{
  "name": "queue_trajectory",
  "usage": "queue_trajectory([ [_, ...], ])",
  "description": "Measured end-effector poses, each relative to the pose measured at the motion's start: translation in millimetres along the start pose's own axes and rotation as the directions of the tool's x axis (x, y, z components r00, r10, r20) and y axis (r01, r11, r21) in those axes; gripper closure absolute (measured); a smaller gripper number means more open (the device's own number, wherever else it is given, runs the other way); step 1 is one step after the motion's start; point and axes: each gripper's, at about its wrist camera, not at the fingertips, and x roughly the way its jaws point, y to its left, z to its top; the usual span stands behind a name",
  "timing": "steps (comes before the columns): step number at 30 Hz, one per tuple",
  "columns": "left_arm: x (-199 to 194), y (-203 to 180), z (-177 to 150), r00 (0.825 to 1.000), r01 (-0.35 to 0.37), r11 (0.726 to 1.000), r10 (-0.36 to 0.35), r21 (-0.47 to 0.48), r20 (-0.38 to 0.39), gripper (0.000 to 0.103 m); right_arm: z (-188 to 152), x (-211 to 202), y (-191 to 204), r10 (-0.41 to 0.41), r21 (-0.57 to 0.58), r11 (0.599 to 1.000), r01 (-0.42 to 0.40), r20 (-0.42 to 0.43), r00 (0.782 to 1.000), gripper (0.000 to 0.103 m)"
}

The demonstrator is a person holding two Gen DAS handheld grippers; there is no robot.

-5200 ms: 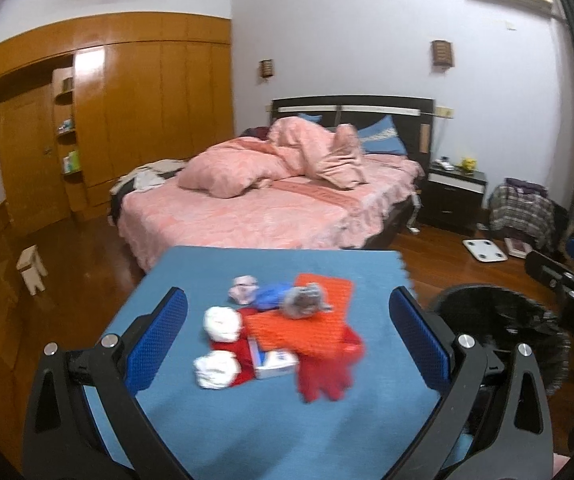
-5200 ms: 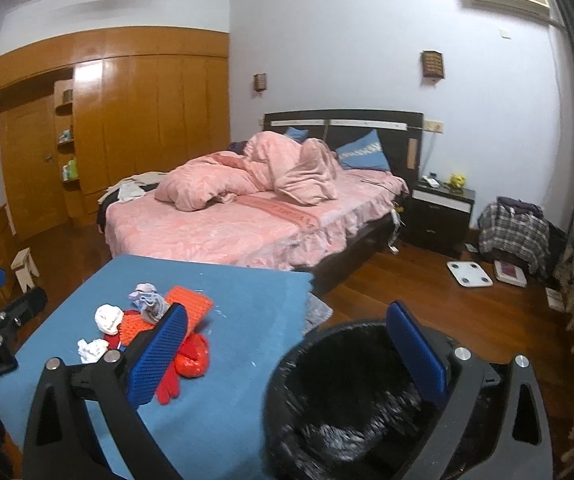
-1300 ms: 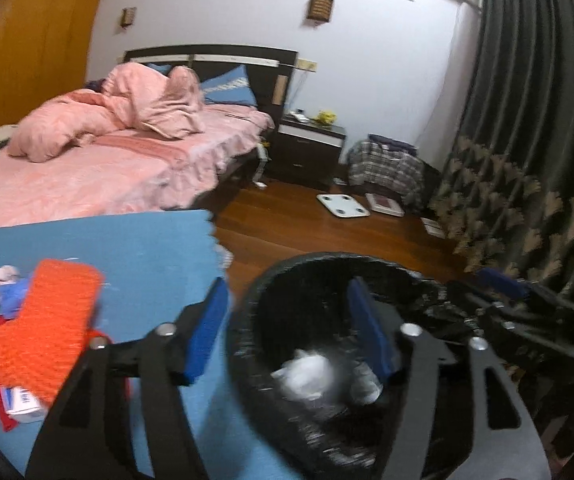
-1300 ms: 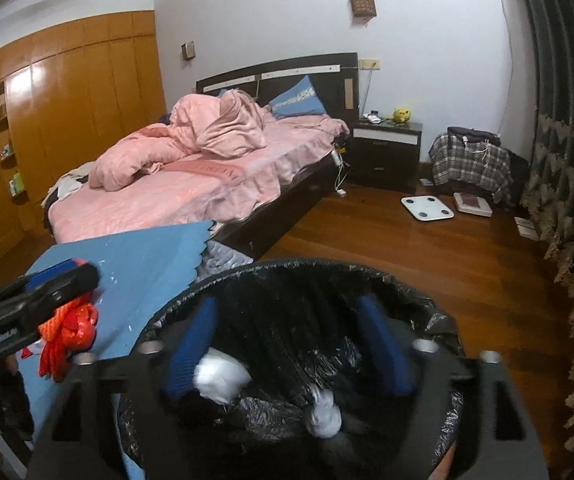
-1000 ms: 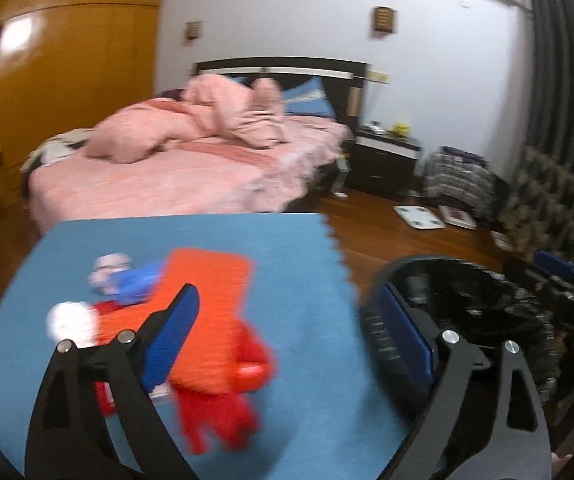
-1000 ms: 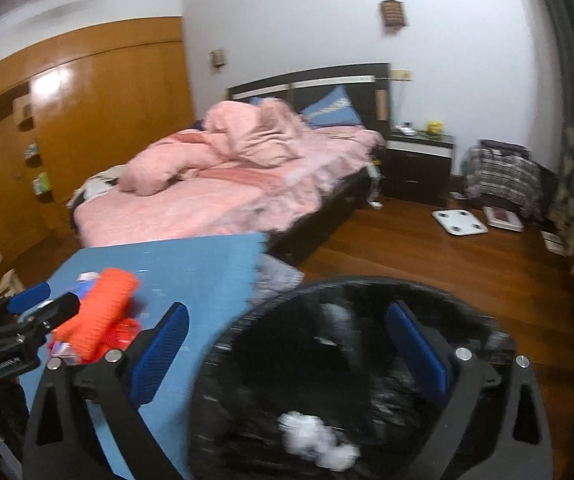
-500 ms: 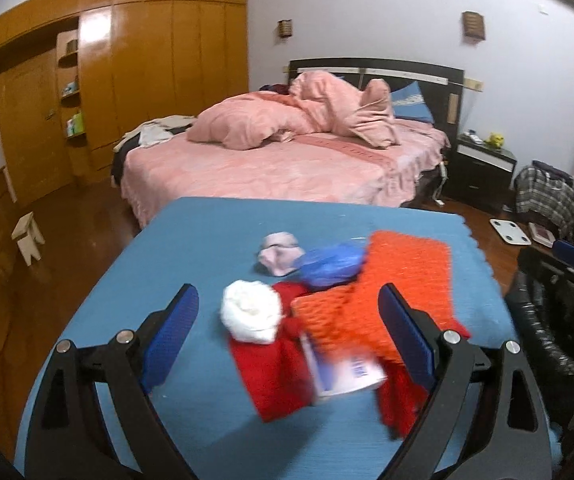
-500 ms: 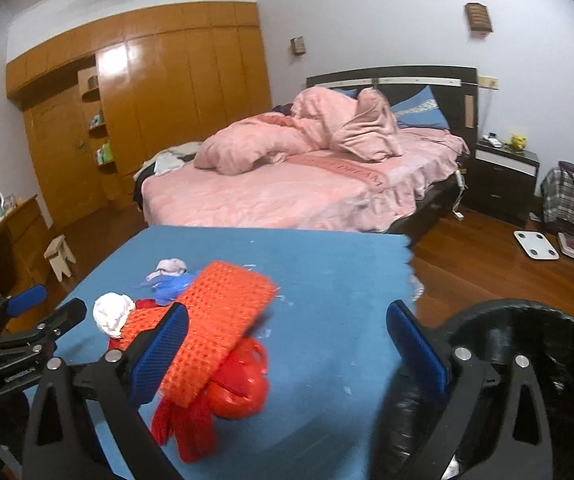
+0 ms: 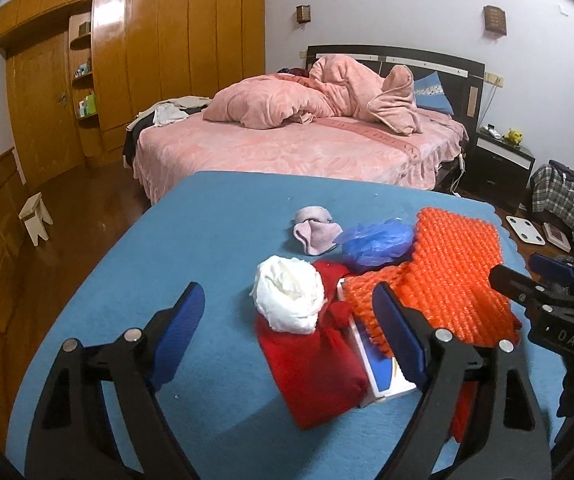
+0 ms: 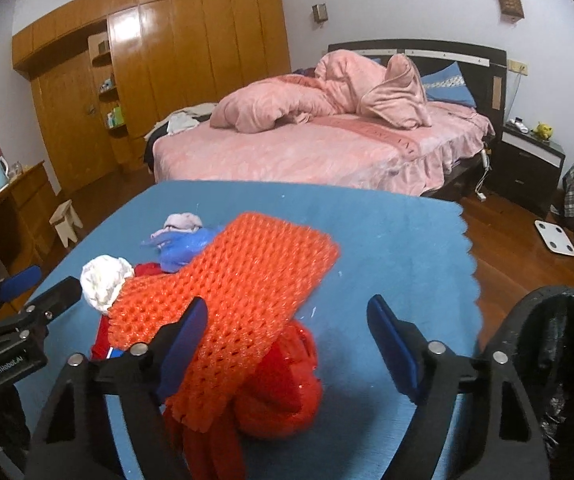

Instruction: Collect trash

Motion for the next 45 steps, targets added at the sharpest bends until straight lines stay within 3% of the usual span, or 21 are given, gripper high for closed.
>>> queue_trajectory([
  [3, 5.9, 0.2, 0.0, 1.000, 0.001, 1.000, -0.001, -0.004, -0.004, 0.021, -0.5, 6.9, 3.1, 0.017, -0.007, 1.000, -0.017, -0.016, 1.000, 0.032],
  [6, 11.3, 0.8, 0.9, 1.000, 0.003, 1.000, -0.003, -0.004, -0.009, 0.024, -2.1, 11.9, 5.9, 0.044, -0.016, 0.999, -0.044, -0.036, 0.998, 0.046],
  [8, 17.5, 2.2, 0.8, 1.000, 0.005, 1.000, -0.005, -0.003, -0.020, 0.027, -3.3, 13.5, 6.9, 0.062, -0.019, 0.998, -0.063, -0.045, 0.997, 0.062],
  [12, 29.6, 4.2, -0.1, 0.999, 0.010, 1.000, -0.011, -0.011, -0.042, 0.035, -4.0, 13.8, 9.2, 0.072, -0.030, 0.997, -0.073, -0.042, 0.997, 0.077],
  [16, 44.0, 3.4, -1.6, 0.997, 0.019, 1.000, -0.020, -0.014, -0.077, 0.051, -3.7, 14.3, 7.4, 0.075, -0.028, 0.997, -0.076, -0.041, 0.996, 0.083],
  [18, 51.4, 3.6, -4.1, 0.994, 0.027, 1.000, -0.028, -0.014, -0.104, 0.069, -2.7, 13.4, 6.3, 0.076, -0.026, 0.997, -0.077, -0.039, 0.996, 0.084],
  [23, 52.7, 7.2, -5.4, 0.994, 0.018, 1.000, -0.020, -0.023, -0.104, 0.080, 2.1, 7.8, 5.9, 0.086, -0.032, 0.996, -0.087, -0.022, 0.996, 0.088],
  [45, -16.9, -8.2, 15.3, 0.998, 0.057, 0.998, -0.057, -0.026, -0.004, 0.084, 21.3, -32.8, -0.5, 0.116, -0.049, 0.992, -0.114, 0.025, 0.993, 0.090],
])
